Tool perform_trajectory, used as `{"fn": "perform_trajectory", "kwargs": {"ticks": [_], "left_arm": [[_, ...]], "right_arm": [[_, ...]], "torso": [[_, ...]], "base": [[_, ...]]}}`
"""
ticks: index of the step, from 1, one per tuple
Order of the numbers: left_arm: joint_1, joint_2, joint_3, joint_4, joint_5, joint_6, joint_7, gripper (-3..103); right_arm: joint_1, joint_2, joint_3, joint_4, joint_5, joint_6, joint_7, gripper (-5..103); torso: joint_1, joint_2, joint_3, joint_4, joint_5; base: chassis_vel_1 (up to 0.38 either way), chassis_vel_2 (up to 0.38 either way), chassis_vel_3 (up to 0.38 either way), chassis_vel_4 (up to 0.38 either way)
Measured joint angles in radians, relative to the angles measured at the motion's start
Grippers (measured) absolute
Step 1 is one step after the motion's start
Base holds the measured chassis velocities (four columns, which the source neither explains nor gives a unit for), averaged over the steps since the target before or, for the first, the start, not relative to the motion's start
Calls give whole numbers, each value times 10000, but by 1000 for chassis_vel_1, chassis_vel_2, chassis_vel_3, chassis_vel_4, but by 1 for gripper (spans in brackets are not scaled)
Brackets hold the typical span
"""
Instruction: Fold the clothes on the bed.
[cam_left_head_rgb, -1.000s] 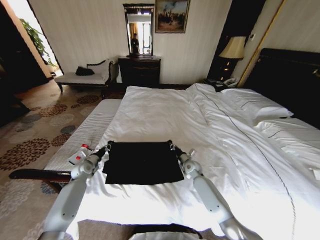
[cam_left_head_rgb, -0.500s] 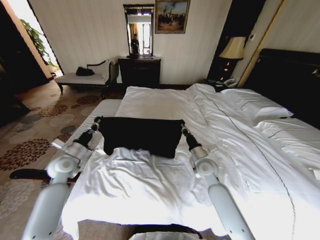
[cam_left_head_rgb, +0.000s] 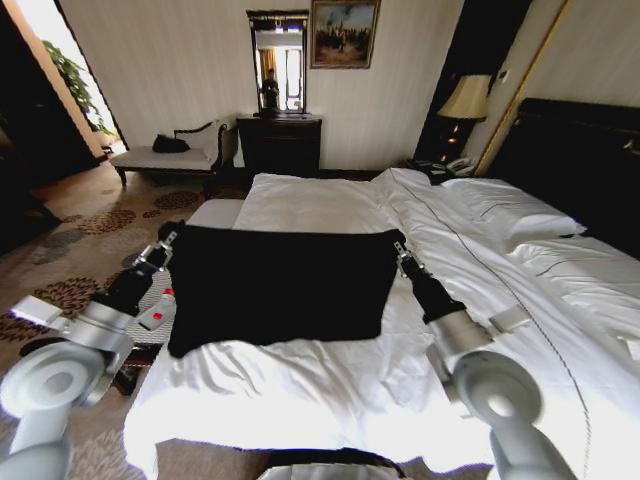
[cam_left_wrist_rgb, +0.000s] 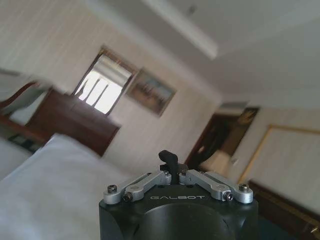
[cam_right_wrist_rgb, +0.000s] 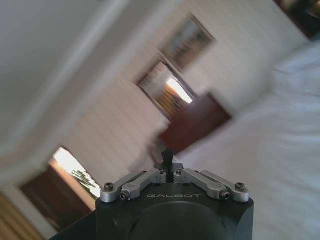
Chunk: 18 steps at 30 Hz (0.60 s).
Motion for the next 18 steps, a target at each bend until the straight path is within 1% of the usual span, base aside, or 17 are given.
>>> {"fn": "perform_trajectory", "kwargs": {"ticks": [1, 2, 3, 4, 6, 7, 8, 9, 10, 12, 13, 15, 18], "left_arm": [[-381, 36, 510, 822, 414, 80, -25, 2], [-733, 60, 979, 1521, 756, 101, -14, 2], [-733, 60, 979, 1521, 756, 101, -14, 2], [-1290, 70, 1681, 2538, 1250, 98, 75, 2], [-2158, 39, 2802, 4173, 2010, -96, 319, 2], [-2661, -26, 3429, 5114, 2354, -231, 436, 2], [-2661, -26, 3429, 5114, 2354, -231, 436, 2], [-3218, -122, 3999, 6073, 2678, -403, 539, 2], [-3599, -192, 4324, 6651, 2833, -526, 642, 2], [-4676, -399, 4980, 8035, 3013, -852, 830, 2], [-4676, -399, 4980, 8035, 3013, -852, 830, 2], [-5377, -525, 5263, 8861, 2999, -1078, 1027, 2], [-6249, -684, 5550, 9792, 2657, -1458, 1568, 2]], "right_arm": [[500, -83, -345, -920, -84, -459, 332, 1], [911, -103, -628, -1727, -222, -643, 343, 1], [911, -103, -628, -1727, -222, -643, 343, 1], [1441, -42, -1042, -2874, -514, -753, 205, 1], [2344, 267, -1821, -4677, -970, -780, -134, 1], [2804, 476, -2177, -5454, -1148, -774, -310, 1], [2804, 476, -2177, -5454, -1148, -774, -310, 1], [3365, 734, -2557, -6325, -1365, -724, -529, 1], [3727, 894, -2793, -6890, -1523, -667, -685, 1], [4810, 1314, -3338, -8444, -1919, -434, -1151, 1], [4810, 1314, -3338, -8444, -1919, -434, -1151, 1], [5518, 1534, -3605, -9326, -2169, -148, -1495, 1], [6353, 1822, -3868, -10395, -2414, 403, -1928, 1]], "torso": [[1, -1, 2, 1, 0], [3, -2, 5, 4, -3], [3, -2, 5, 4, -3], [7, -4, 6, 3, -4], [12, -8, 9, -4, 5], [14, -10, 10, -6, 2], [14, -10, 10, -6, 2], [13, -11, 11, -6, -8], [14, -11, 11, 0, -7], [11, -9, 8, 2, 0], [11, -9, 8, 2, 0], [9, -9, 7, 4, -5], [12, -9, 7, -1, 1]], "base": [[0, 0, 0, 0], [0, 0, 0, 0], [0, 0, 0, 0], [0, 0, 0, 0], [0, 0, 0, 0], [0, 0, 0, 0], [0, 0, 0, 0], [0, 0, 0, 0], [0, 0, 0, 0], [0, 0, 0, 0], [0, 0, 0, 0], [0, 0, 0, 0], [0, 0, 0, 0]]}}
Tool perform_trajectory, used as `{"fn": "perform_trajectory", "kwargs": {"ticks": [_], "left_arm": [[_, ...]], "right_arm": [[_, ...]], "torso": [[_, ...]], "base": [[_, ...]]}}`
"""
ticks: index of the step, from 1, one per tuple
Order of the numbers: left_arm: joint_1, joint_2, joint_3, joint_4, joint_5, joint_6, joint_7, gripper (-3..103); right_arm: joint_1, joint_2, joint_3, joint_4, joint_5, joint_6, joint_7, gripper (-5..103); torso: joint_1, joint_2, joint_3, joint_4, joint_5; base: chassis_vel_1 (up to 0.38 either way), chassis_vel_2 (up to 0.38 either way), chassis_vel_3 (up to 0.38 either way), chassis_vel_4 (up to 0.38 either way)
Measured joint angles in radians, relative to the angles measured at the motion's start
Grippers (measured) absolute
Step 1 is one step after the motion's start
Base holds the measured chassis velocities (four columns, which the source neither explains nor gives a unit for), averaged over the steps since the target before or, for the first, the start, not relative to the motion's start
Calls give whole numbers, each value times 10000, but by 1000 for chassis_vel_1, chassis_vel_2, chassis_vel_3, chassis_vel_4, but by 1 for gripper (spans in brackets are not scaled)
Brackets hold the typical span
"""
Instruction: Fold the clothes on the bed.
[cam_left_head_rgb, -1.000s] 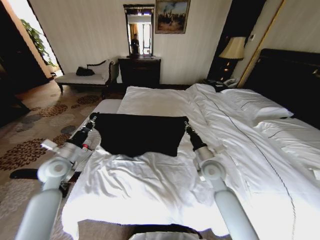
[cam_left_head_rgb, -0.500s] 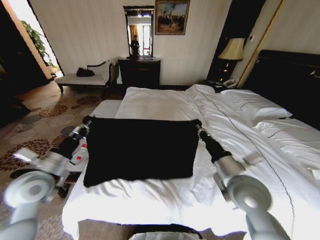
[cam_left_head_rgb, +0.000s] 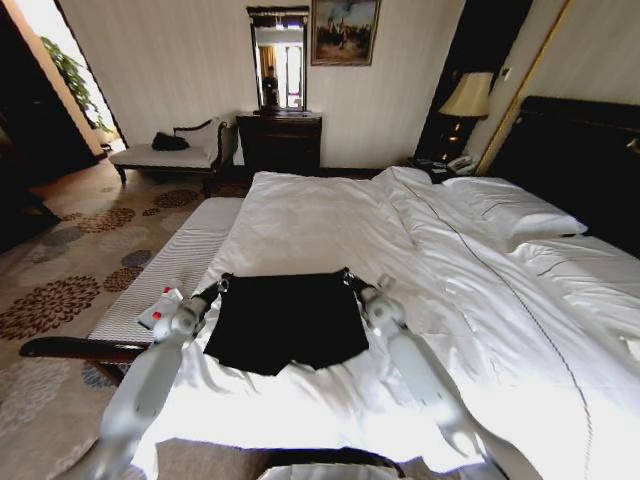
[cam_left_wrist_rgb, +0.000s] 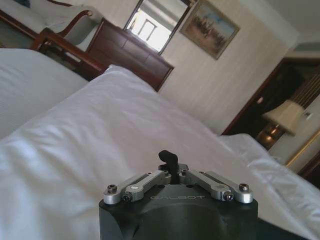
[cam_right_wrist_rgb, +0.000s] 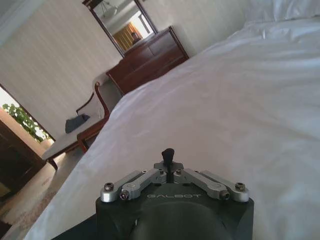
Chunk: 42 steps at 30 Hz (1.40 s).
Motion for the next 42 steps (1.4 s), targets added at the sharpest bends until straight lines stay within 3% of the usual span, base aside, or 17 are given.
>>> {"fn": "perform_trajectory", "kwargs": {"ticks": [1, 4, 7, 17, 22, 30, 42], "left_arm": [[0, 0, 0, 0, 0, 0, 0, 2], [-468, -65, 168, 694, -254, -546, 783, 2], [-562, -74, 200, 926, -605, -708, 1287, 2], [92, 18, -198, 573, -1704, -864, 2910, 2], [897, 121, -635, 341, -1617, -882, 3920, 2], [1933, 318, -1133, -376, -967, -1090, 4104, 2], [2890, 340, -1515, -526, -392, -1235, 5759, 2]], "right_arm": [[0, 0, 0, 0, 0, 0, 0, 1], [425, 183, 0, -618, -33, 349, -211, 1], [537, 243, 83, -851, -5, 513, -287, 1], [-325, 51, 404, 251, 535, 1197, -322, 1], [-1486, -9, 531, 1021, 544, 1296, -323, 1], [-2644, -19, 674, 1968, 324, 1301, -298, 1], [-3570, -29, 1051, 2377, -9, 1729, -501, 1]], "torso": [[0, 0, 0, 0, 0], [-2, 1, -1, -2, 0], [-4, 3, -2, 3, -4], [-5, 5, -4, -1, -2], [-9, 5, -5, 0, -1], [-8, 5, -5, 0, -1], [-6, 5, -4, 1, -1]], "base": [[0, 0, 0, 0], [0, 0, 0, 0], [0, 0, 0, 0], [0, 0, 0, 0], [0, 0, 0, 0], [0, 0, 0, 0], [0, 0, 0, 0]]}}
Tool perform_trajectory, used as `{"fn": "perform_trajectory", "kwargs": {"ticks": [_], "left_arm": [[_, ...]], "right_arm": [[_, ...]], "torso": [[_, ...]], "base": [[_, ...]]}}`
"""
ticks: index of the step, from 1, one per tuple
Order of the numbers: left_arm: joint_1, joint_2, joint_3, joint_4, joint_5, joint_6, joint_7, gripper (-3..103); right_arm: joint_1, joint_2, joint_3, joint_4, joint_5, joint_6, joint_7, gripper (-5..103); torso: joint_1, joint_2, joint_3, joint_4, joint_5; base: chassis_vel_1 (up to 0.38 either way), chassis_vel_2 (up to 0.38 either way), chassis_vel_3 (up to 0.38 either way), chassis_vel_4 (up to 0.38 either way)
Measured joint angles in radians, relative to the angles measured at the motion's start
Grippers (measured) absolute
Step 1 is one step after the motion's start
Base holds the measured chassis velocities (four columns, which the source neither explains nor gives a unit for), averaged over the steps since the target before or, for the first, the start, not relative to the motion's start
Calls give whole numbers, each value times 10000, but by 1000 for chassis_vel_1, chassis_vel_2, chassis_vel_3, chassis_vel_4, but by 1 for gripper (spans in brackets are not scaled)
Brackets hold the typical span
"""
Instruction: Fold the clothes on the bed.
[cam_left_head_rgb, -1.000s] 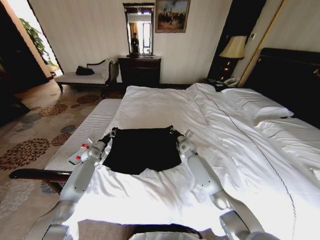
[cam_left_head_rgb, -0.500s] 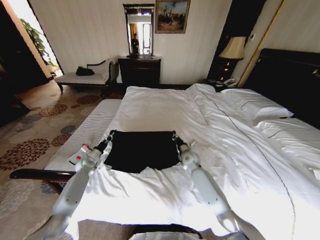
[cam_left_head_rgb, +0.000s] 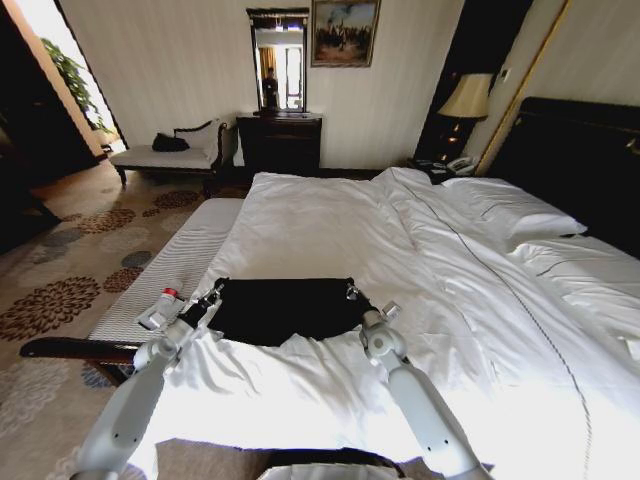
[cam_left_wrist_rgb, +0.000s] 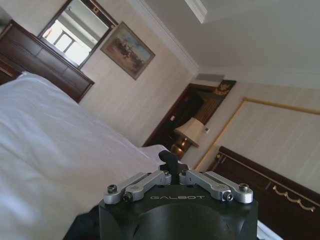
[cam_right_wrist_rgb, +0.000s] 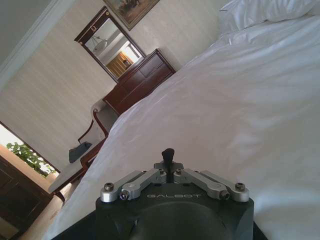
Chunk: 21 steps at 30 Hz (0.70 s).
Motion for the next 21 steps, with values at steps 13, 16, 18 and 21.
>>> {"fn": "perform_trajectory", "kwargs": {"ticks": [13, 16, 18, 21], "left_arm": [[332, -21, -223, 281, 812, -161, 903, 2], [462, -11, -278, 273, 1157, -314, 911, 2], [500, -13, -293, 250, 1239, -342, 929, 2], [598, -45, -331, 198, 1441, -428, 991, 2]], "right_arm": [[-1011, 7, 43, 453, -332, 377, -130, 1], [-1272, -26, 49, 487, -435, 436, -163, 1], [-1349, -31, 49, 491, -473, 460, -171, 1], [-1613, -29, 17, 589, -585, 539, -230, 1]], "torso": [[0, -1, -1, 0, 0], [0, -2, 0, 0, -1], [0, -1, 0, 0, 0], [0, -1, 0, -1, 0]], "base": [[0, 0, 0, 0], [0, 0, 0, 0], [0, 0, 0, 0], [0, 0, 0, 0]]}}
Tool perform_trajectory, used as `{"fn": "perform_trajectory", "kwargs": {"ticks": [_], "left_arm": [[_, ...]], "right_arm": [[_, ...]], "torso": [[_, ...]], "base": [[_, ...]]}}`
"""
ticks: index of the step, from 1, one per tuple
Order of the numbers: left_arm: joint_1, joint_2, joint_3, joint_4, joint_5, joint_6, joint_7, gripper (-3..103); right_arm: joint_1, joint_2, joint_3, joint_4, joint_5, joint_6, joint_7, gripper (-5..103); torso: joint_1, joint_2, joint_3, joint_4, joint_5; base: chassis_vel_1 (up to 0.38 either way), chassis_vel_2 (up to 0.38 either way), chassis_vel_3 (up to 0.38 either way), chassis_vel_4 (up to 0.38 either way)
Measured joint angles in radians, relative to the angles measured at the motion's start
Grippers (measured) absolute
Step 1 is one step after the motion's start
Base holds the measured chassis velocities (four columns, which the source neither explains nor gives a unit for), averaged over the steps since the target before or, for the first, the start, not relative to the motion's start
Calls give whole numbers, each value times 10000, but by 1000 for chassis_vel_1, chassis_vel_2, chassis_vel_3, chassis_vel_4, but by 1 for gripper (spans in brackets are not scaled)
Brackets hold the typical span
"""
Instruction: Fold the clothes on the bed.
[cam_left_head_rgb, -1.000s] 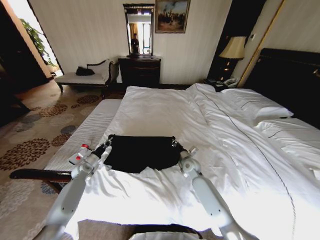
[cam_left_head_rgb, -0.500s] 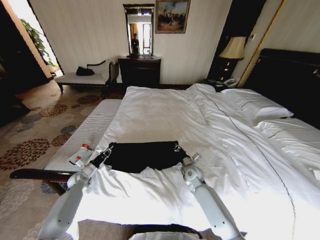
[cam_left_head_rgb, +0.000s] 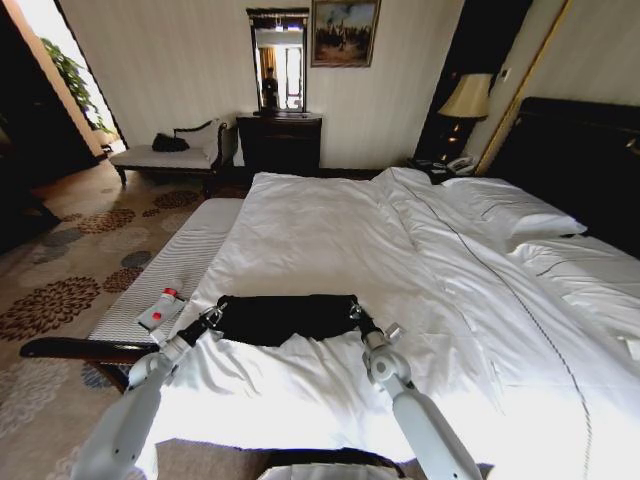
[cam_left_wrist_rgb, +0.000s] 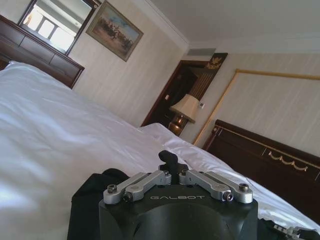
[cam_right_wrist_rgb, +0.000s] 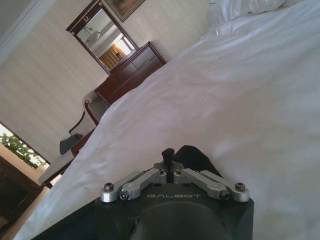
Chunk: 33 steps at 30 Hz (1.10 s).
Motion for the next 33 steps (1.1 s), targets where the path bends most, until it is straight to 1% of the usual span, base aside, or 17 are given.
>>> {"fn": "perform_trajectory", "kwargs": {"ticks": [5, 7, 8, 10, 12, 13, 14, 16, 18, 20, 23, 25, 26, 28, 29, 31, 33], "left_arm": [[178, -31, -63, -16, 456, -443, 108, -1], [243, -31, -84, -51, 572, -589, 167, 3], [299, -29, -122, -104, 635, -698, 218, 3], [459, -3, -366, -319, 664, -924, 326, 15], [662, 36, -789, -608, 636, -1091, 446, 26], [662, 36, -789, -608, 636, -1091, 446, 26], [793, 57, -1066, -788, 546, -1140, 528, 26], [1100, 119, -1729, -1158, 234, -1172, 784, 36], [1239, 162, -2021, -1294, 50, -1173, 941, 42], [1473, 254, -2490, -1533, -366, -1154, 1096, 53], [1554, 325, -2830, -1805, -738, -1084, 706, 58], [1528, 335, -2996, -2364, -785, -681, -631, 70], [1485, 337, -3024, -2708, -780, -465, -1479, 75], [1244, 348, -2917, -3627, -639, 18, -3739, 81], [1244, 348, -2917, -3627, -639, 18, -3739, 81], [743, 462, -2449, -4968, -151, 721, -6466, 91], [629, 556, -2162, -6212, 242, 1297, -8436, 98]], "right_arm": [[-345, 26, -57, 183, -276, 124, -81, 1], [-435, 26, -59, 239, -322, 126, -55, -2], [-508, 20, -58, 296, -344, 127, -33, 3], [-789, -46, -16, 594, -420, 156, 8, 14], [-1087, -138, 35, 984, -513, 232, 60, 19], [-1087, -138, 35, 984, -513, 232, 60, 19], [-1250, -187, 87, 1247, -537, 260, 109, 25], [-1671, -299, 315, 1987, -514, 302, 236, 36], [-1849, -346, 463, 2339, -480, 310, 285, 36], [-2096, -453, 791, 3036, -395, 313, 358, 47], [-2084, -577, 1000, 3599, -259, 273, 465, 57], [-1699, -657, 961, 3721, -175, -111, 664, 68], [-1377, -698, 855, 3636, -167, -479, 875, 68], [-691, -783, 535, 3252, -157, -1209, 1372, 79], [-691, -783, 535, 3252, -157, -1209, 1372, 79], [-79, -857, 247, 2855, -10, -1926, 1816, 90], [505, -834, -39, 2476, 448, -2515, 2119, 95]], "torso": [[0, 0, 0, 1, -2], [0, 0, 0, 2, -2], [0, 0, 0, 2, -2], [0, -1, 0, 0, -2], [0, -1, 0, -1, 0], [0, -1, 0, -1, 0], [0, 0, 0, 0, 0], [0, 0, -1, 1, 1], [-1, 0, 0, 1, 0], [-1, 0, -1, 2, -1], [-2, 1, -1, 2, -4], [-2, 1, -1, 1, -5], [-2, 1, -1, 0, -4], [-1, -1, 2, 12, 0], [-1, -1, 2, 12, 0], [2, -1, 2, -8, 2], [3, -2, 2, -14, 4]], "base": [[0, 0, 0, 0], [0, 0, 0, 0], [0, 0, 0, 0], [0, 0, 0, 0], [0, 0, 0, 0], [0, 0, 0, 0], [0, 0, 0, 0], [0, 0, 0, 0], [0, 0, 0, 0], [0, 0, 0, 0], [0, 0, 0, 0], [0, 0, 0, 0], [0, 0, 0, 0], [0, 0, 0, 0], [0, 0, 0, 0], [0, 0, 0, 0], [0, 0, 0, 0]]}}
